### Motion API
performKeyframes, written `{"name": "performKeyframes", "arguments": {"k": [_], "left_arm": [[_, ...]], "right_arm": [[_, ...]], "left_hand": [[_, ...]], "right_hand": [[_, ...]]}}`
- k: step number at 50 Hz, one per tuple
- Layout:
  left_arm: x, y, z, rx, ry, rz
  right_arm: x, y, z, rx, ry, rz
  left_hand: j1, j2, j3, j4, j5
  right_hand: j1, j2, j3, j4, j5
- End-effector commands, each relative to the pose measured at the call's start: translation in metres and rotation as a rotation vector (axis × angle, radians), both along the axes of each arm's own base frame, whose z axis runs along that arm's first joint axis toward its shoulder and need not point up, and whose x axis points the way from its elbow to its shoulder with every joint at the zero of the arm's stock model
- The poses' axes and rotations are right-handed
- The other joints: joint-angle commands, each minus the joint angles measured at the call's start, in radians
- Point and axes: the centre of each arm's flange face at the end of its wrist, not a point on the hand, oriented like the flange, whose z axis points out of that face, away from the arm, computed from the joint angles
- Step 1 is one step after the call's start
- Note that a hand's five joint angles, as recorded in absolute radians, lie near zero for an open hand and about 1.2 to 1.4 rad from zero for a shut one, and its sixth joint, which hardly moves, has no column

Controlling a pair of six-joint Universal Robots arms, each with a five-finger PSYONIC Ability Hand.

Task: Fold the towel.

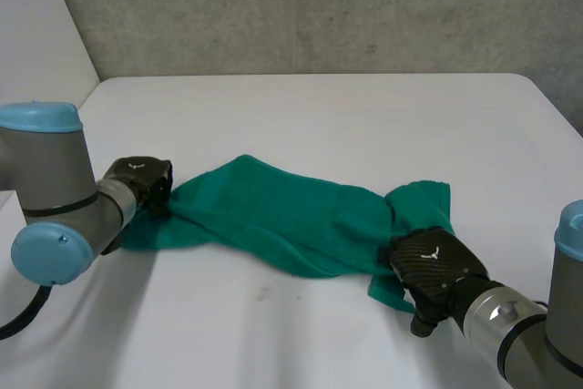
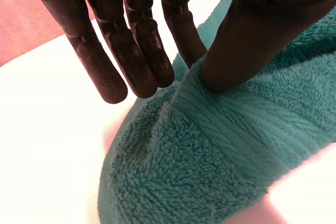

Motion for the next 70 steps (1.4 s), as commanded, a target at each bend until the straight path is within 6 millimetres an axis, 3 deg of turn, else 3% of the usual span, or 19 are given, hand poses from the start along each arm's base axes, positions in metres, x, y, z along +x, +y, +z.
{"name": "performKeyframes", "arguments": {"k": [1,8,11,13,15,19,24,32,46,49,51,54,55,56,58,59,63,67,70], "left_arm": [[0.002,-0.009,-0.001,-0.023,0.007,0.014],[0.003,-0.010,0.000,-0.033,0.005,0.026],[0.003,-0.010,0.002,-0.039,0.001,0.032],[0.003,-0.010,0.002,-0.039,-0.001,0.036],[0.004,-0.008,0.005,-0.040,-0.003,0.040],[0.007,-0.004,0.022,-0.075,0.004,0.053],[0.012,0.013,0.047,-0.099,0.009,0.064],[0.017,0.040,0.060,-0.092,0.005,0.055],[0.015,0.046,0.005,0.064,-0.045,0.041],[0.013,0.040,0.000,0.065,-0.045,0.043],[0.012,0.038,-0.001,0.060,-0.044,0.041],[0.011,0.031,-0.003,0.054,-0.043,0.042],[0.010,0.027,-0.004,0.050,-0.042,0.042],[0.008,0.022,-0.005,0.041,-0.039,0.042],[0.006,0.016,-0.006,0.032,-0.038,0.042],[0.005,0.012,-0.006,0.026,-0.036,0.040],[-0.002,-0.015,0.010,-0.068,-0.015,0.043],[-0.010,-0.045,0.058,-0.255,0.031,0.062],[-0.011,-0.059,0.111,-0.463,0.114,0.113]], "right_arm": [[0.001,-0.007,-0.025,0.025,0.053,0.012],[0.003,-0.018,-0.038,-0.036,0.094,0.021],[0.004,-0.027,-0.046,-0.073,0.119,0.008],[0.004,-0.037,-0.047,-0.133,0.138,-0.015],[0.004,-0.044,-0.042,-0.186,0.147,-0.036],[0.001,-0.057,-0.008,-0.335,0.121,-0.095],[-0.016,-0.074,0.061,-0.509,0.030,-0.158],[-0.014,-0.071,0.077,-0.303,-0.030,-0.046],[-0.023,-0.110,0.033,0.081,-0.054,-0.113],[-0.025,-0.116,0.025,0.096,-0.051,-0.121],[-0.025,-0.119,0.016,0.111,-0.041,-0.127],[-0.025,-0.120,0.015,0.115,-0.040,-0.130],[-0.024,-0.125,0.009,0.120,-0.040,-0.127],[-0.024,-0.125,0.009,0.120,-0.040,-0.127],[-0.022,-0.134,0.007,0.090,-0.045,-0.124],[-0.019,-0.142,0.011,0.045,-0.049,-0.125],[-0.015,-0.171,0.039,-0.135,-0.080,-0.135],[-0.012,-0.208,0.094,-0.425,-0.145,-0.186],[-0.011,-0.224,0.130,-0.612,-0.210,-0.210]], "left_hand": [[0.272,0.201,0.209,0.207,0.262],[0.272,0.201,0.209,0.207,0.262],[0.272,0.201,0.209,0.207,0.262],[0.272,0.201,0.209,0.207,0.262],[0.272,0.201,0.209,0.207,0.262],[0.272,0.201,0.209,0.207,0.262],[0.272,0.201,0.209,0.207,0.262],[0.272,0.201,0.209,0.207,0.262],[0.272,0.201,0.209,0.207,0.262],[0.272,0.201,0.209,0.207,0.262],[0.272,0.201,0.209,0.207,0.262],[0.272,0.201,0.209,0.207,0.262],[0.272,0.201,0.209,0.207,0.262],[0.272,0.201,0.209,0.207,0.262],[0.272,0.201,0.209,0.207,0.262],[0.272,0.201,0.209,0.207,0.262],[0.272,0.201,0.209,0.207,0.262],[0.272,0.201,0.209,0.207,0.262],[0.272,0.201,0.209,0.207,0.262]], "right_hand": [[0.225,0.193,0.176,0.163,0.177],[0.263,0.231,0.214,0.201,0.215],[0.506,0.474,0.457,0.444,0.458],[0.999,0.967,0.950,0.937,0.951],[1.002,0.970,0.953,0.940,0.954],[1.002,0.970,0.953,0.940,0.954],[1.002,0.970,0.953,0.940,0.954],[1.002,0.970,0.953,0.940,0.954],[0.880,0.848,0.831,0.818,0.832],[0.733,0.701,0.684,0.671,0.685],[0.237,0.205,0.187,0.175,0.188],[0.231,0.199,0.182,0.169,0.183],[0.464,0.432,0.414,0.402,0.415],[0.466,0.434,0.417,0.404,0.418],[1.000,0.967,0.950,0.938,0.951],[1.002,0.970,0.953,0.940,0.954],[1.002,0.970,0.953,0.940,0.954],[1.002,0.970,0.953,0.940,0.954],[1.002,0.970,0.953,0.940,0.954]]}}
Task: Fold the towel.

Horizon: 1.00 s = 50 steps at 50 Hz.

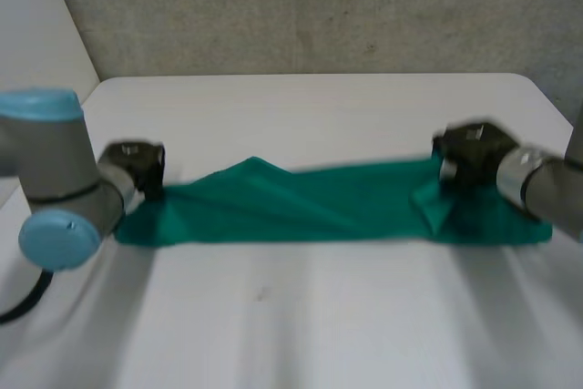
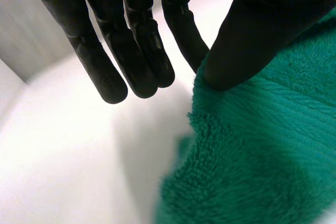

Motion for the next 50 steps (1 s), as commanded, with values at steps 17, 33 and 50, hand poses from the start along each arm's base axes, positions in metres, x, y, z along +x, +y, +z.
{"name": "performKeyframes", "arguments": {"k": [17,33,50], "left_arm": [[0.006,0.032,0.077,-0.370,0.187,0.091],[0.021,0.073,-0.023,-0.027,0.063,0.106],[0.018,0.068,-0.008,-0.072,0.083,0.099]], "right_arm": [[0.014,0.010,0.076,-0.022,-0.122,0.094],[0.018,-0.012,-0.035,0.330,0.025,0.108],[0.006,0.022,0.021,0.106,-0.073,0.033]], "left_hand": [[0.272,0.198,0.204,0.202,0.262],[0.272,0.198,0.204,0.202,0.262],[0.272,0.198,0.204,0.202,0.262]], "right_hand": [[0.430,0.216,0.214,0.208,0.263],[0.299,0.085,0.083,0.076,0.132],[-0.570,-0.784,-0.786,-0.793,-0.737]]}}
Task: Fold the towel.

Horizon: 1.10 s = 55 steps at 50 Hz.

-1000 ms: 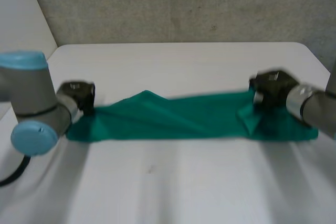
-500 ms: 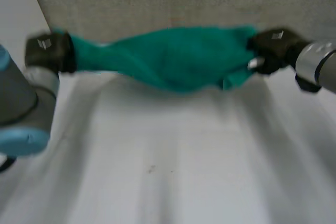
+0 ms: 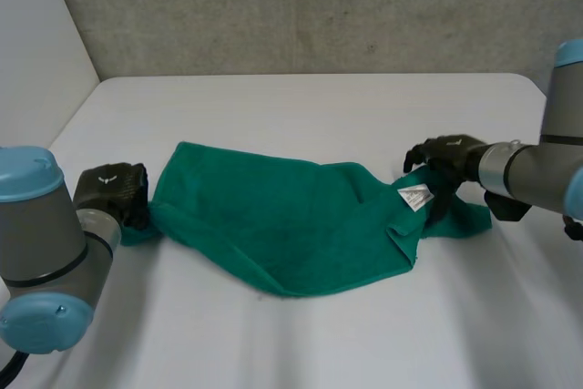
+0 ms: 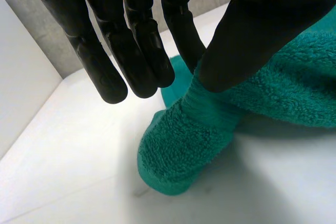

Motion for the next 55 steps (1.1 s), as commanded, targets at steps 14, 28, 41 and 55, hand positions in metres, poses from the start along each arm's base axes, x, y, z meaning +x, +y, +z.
{"name": "performKeyframes", "arguments": {"k": [14,28,41,55], "left_arm": [[0.001,-0.003,0.004,-0.015,0.006,0.004],[0.001,-0.002,0.002,-0.006,0.005,0.005],[0.001,-0.001,0.001,-0.003,0.004,0.005],[0.003,0.005,0.011,-0.001,-0.009,0.005]], "right_arm": [[-0.012,0.104,0.023,-0.325,0.009,0.110],[0.012,0.100,-0.051,-0.379,0.138,0.237],[0.016,0.068,-0.068,-0.477,0.167,0.167],[-0.026,0.056,0.030,-0.614,0.159,-0.078]], "left_hand": [[0.272,0.197,0.203,0.202,0.248],[0.272,0.197,0.203,0.202,0.248],[0.272,0.197,0.203,0.202,0.248],[0.272,0.197,0.203,0.202,0.248]], "right_hand": [[0.220,0.169,0.181,0.190,0.186],[0.399,0.348,0.360,0.369,0.366],[1.065,1.014,1.026,1.035,1.031],[1.068,1.017,1.029,1.038,1.034]]}}
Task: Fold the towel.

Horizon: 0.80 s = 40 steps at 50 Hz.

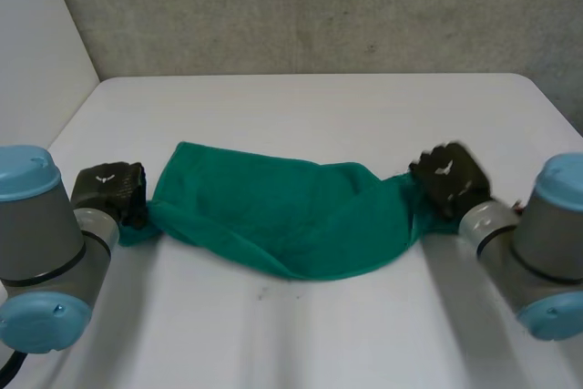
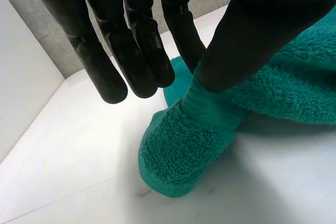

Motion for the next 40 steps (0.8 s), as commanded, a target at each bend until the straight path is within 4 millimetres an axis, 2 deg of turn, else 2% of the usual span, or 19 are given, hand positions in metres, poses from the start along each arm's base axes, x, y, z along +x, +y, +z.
{"name": "performKeyframes", "arguments": {"k": [1,3,8,10,16,21,23,25,26,28,30,31,32,33,34,35,36,38,40], "left_arm": [[0.002,0.007,0.012,0.003,-0.011,-0.001],[0.003,0.012,0.018,0.014,-0.013,-0.003],[0.007,0.025,0.030,0.061,-0.037,-0.010],[0.008,0.032,0.031,0.092,-0.062,-0.017],[0.012,0.048,0.028,0.196,-0.166,-0.057],[0.011,0.046,0.023,0.197,-0.198,-0.069],[0.007,0.034,0.022,0.161,-0.191,-0.069],[0.002,0.020,0.023,0.123,-0.183,-0.068],[0.002,0.020,0.023,0.122,-0.183,-0.068],[-0.005,-0.003,0.034,0.043,-0.165,-0.064],[-0.017,-0.038,0.066,-0.117,-0.138,-0.058],[-0.020,-0.047,0.078,-0.166,-0.130,-0.055],[-0.023,-0.055,0.090,-0.216,-0.120,-0.053],[-0.025,-0.062,0.104,-0.267,-0.109,-0.047],[-0.029,-0.075,0.134,-0.380,-0.081,-0.034],[-0.031,-0.080,0.149,-0.437,-0.062,-0.026],[-0.031,-0.080,0.149,-0.438,-0.062,-0.026],[-0.032,-0.089,0.193,-0.614,-0.007,0.006],[-0.031,-0.090,0.205,-0.666,0.012,0.024]], "right_arm": [[-0.035,0.000,0.065,-0.029,-0.070,-0.126],[-0.048,0.008,0.073,0.072,-0.055,-0.162],[-0.053,0.029,0.076,0.252,-0.001,-0.161],[-0.056,0.046,0.068,0.407,0.074,-0.149],[-0.058,0.066,0.046,0.554,0.258,-0.072],[-0.055,0.051,0.041,0.519,0.260,-0.066],[-0.054,0.040,0.044,0.476,0.237,-0.082],[-0.049,0.012,0.055,0.381,0.156,-0.117],[-0.049,0.011,0.055,0.381,0.156,-0.117],[-0.042,-0.011,0.074,0.286,0.076,-0.135],[-0.033,-0.032,0.105,0.158,-0.009,-0.141],[-0.033,-0.032,0.105,0.157,-0.010,-0.141],[-0.031,-0.038,0.118,0.106,-0.038,-0.146],[-0.029,-0.051,0.148,-0.012,-0.094,-0.156],[-0.029,-0.056,0.165,-0.077,-0.121,-0.164],[-0.028,-0.064,0.197,-0.201,-0.179,-0.178],[-0.027,-0.069,0.224,-0.314,-0.237,-0.187],[-0.026,-0.070,0.248,-0.417,-0.300,-0.183],[-0.024,-0.068,0.271,-0.530,-0.378,-0.161]], "left_hand": [[0.272,0.197,0.203,0.202,0.249],[0.272,0.197,0.203,0.202,0.249],[0.272,0.197,0.203,0.202,0.249],[0.272,0.197,0.203,0.202,0.249],[0.272,0.197,0.203,0.202,0.249],[0.272,0.197,0.203,0.202,0.249],[0.272,0.197,0.203,0.202,0.249],[0.272,0.197,0.203,0.202,0.249],[0.272,0.197,0.203,0.202,0.249],[0.272,0.197,0.203,0.202,0.249],[0.272,0.197,0.203,0.202,0.249],[0.272,0.197,0.203,0.202,0.249],[0.272,0.197,0.203,0.202,0.249],[0.272,0.197,0.203,0.202,0.249],[0.272,0.197,0.203,0.202,0.249],[0.272,0.197,0.203,0.202,0.249],[0.272,0.197,0.203,0.202,0.249],[0.272,0.197,0.203,0.202,0.249],[0.272,0.197,0.203,0.202,0.249]], "right_hand": [[0.413,0.219,0.216,0.206,0.239],[0.413,0.219,0.216,0.206,0.239],[0.413,0.219,0.216,0.206,0.239],[0.413,0.219,0.216,0.206,0.239],[0.413,0.219,0.216,0.206,0.239],[0.413,0.219,0.216,0.206,0.239],[0.413,0.219,0.216,0.206,0.239],[0.413,0.219,0.216,0.206,0.239],[0.413,0.219,0.216,0.206,0.239],[0.413,0.219,0.216,0.206,0.239],[0.413,0.219,0.216,0.206,0.239],[0.413,0.219,0.216,0.206,0.239],[0.413,0.219,0.216,0.206,0.239],[0.413,0.219,0.216,0.206,0.239],[0.413,0.219,0.216,0.206,0.239],[0.413,0.219,0.216,0.206,0.239],[0.413,0.219,0.216,0.206,0.239],[0.413,0.219,0.216,0.206,0.239],[0.413,0.219,0.216,0.206,0.239]]}}
